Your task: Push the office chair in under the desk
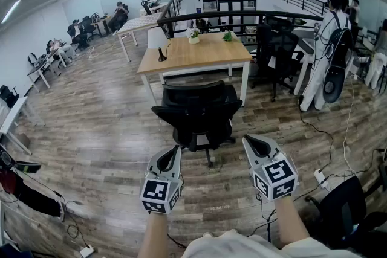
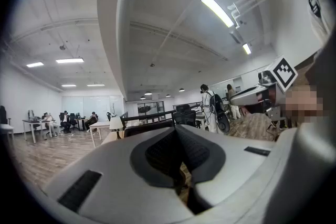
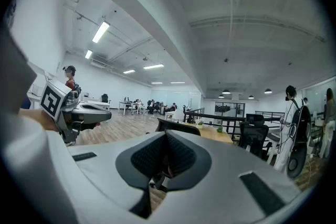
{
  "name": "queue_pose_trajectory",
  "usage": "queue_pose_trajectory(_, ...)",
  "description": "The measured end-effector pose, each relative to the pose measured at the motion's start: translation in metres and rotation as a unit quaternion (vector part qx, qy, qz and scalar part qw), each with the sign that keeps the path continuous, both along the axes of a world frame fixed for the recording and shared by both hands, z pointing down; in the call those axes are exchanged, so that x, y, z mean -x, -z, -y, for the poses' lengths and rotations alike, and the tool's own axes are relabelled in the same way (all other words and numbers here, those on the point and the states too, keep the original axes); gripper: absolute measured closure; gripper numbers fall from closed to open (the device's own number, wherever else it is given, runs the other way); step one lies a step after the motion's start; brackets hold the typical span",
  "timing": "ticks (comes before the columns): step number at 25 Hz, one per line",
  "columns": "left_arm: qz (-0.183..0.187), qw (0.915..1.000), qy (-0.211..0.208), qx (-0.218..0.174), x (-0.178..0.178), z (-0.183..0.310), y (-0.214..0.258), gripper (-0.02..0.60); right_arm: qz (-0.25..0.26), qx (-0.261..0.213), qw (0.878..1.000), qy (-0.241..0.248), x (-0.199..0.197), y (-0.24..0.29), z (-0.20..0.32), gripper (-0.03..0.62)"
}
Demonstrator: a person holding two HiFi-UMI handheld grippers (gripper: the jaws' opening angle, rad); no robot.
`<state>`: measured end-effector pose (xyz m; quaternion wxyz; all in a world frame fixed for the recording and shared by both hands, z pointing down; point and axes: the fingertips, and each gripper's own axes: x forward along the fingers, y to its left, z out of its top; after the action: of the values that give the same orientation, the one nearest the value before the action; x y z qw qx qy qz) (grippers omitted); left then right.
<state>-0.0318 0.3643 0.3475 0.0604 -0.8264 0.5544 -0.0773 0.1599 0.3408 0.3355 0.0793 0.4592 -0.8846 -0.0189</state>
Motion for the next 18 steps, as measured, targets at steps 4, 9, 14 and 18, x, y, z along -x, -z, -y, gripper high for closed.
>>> queue_pose_trajectory(4, 0.009, 1.0, -0.001, -0.001, -0.004, 0.001, -0.002, 0.561, -0.009, -0.002, 1.0, -0.003, -0.002, -0.003, 0.002, 0.579)
queue_pose_trajectory(9, 0.011, 0.9999, 0.002, 0.0, -0.011, 0.001, -0.008, 0.561, -0.007, -0.021, 1.0, -0.009, -0.01, -0.004, 0.003, 0.576)
queue_pose_trajectory(14, 0.006, 0.9999, 0.013, -0.001, -0.019, 0.001, -0.006, 0.561, -0.008, -0.033, 0.999, 0.009, -0.017, 0.0, 0.005, 0.577)
queue_pose_trajectory(18, 0.01, 0.9996, 0.026, -0.002, -0.023, -0.001, -0.007, 0.561, -0.003, -0.026, 0.999, 0.03, -0.022, -0.002, 0.008, 0.577)
